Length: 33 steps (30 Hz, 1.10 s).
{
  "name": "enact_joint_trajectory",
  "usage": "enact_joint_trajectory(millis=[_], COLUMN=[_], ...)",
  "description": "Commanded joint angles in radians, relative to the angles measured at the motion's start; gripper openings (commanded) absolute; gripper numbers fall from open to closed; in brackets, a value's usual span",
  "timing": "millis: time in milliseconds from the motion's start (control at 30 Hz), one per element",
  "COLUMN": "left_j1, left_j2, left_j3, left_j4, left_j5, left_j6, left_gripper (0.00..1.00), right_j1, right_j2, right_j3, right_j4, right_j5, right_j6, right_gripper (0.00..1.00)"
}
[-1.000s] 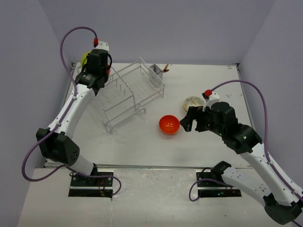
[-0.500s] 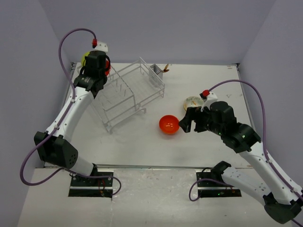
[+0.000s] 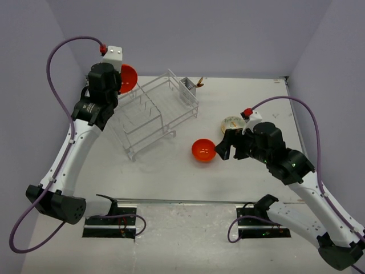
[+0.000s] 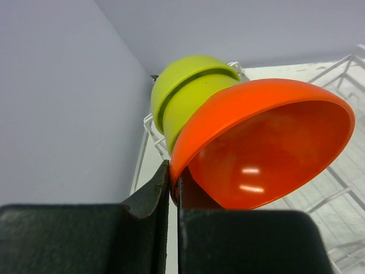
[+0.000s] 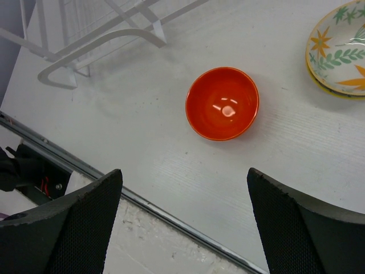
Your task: Unload the bowls from the dish rack
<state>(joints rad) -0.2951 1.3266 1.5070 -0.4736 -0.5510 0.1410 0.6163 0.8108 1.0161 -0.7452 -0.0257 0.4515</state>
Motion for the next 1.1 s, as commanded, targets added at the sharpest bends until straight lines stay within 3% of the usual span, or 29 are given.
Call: enact_joint_trajectory(millis=[0,167,300,467,600,633,733,767,867,900,1067], left_j1=[-0.001,-0.022,-0.182,-0.392,-0.447,-0.453,-0.478,-0.483,-0.495,-0.495,-0.495], left_j2=[-0.02,-0.032,-0.001,0.063,0.129,0.132,0.128,0.128,0.132,0.135,0.134], left_j3=[0.01,0.055,0.073,0.133,0.128,0.121,0.099,0.096,0.104,0.104,0.084], left_j4=[0.026,-0.043,-0.057,-0.097,-0.114,-0.109,-0.076,-0.069,-0.069,-0.069,-0.037], left_j5=[0.115,0.423,0.424,0.381,0.44,0.465,0.488,0.503,0.533,0.536,0.586], left_j6=[-0.044,-0.211,-0.268,-0.349,-0.408,-0.42,-0.443,-0.446,-0.451,-0.454,-0.465], left_gripper=[0.0,0.0,0.0,0.0,0.0,0.0,0.0,0.0,0.0,0.0,0.0], right_j1=[0.005,0.039,0.124,0.168,0.168,0.168,0.168,0.168,0.168,0.168,0.166], right_j2=[0.001,0.016,0.184,0.318,0.407,0.416,0.436,0.438,0.442,0.444,0.446], right_j3=[0.045,0.087,0.302,0.441,0.483,0.48,0.451,0.425,0.391,0.388,0.369], right_j4=[0.053,0.207,0.089,0.046,0.015,0.017,0.024,0.047,0.078,0.082,0.102], right_j5=[-0.037,-0.063,0.177,0.384,0.504,0.545,0.59,0.596,0.603,0.599,0.581], right_j6=[-0.005,0.032,0.03,0.013,-0.033,-0.039,-0.054,-0.059,-0.06,-0.063,-0.051], right_gripper=[0.9,0.9,0.89,0.89,0.85,0.82,0.57,0.42,0.19,0.0,0.0])
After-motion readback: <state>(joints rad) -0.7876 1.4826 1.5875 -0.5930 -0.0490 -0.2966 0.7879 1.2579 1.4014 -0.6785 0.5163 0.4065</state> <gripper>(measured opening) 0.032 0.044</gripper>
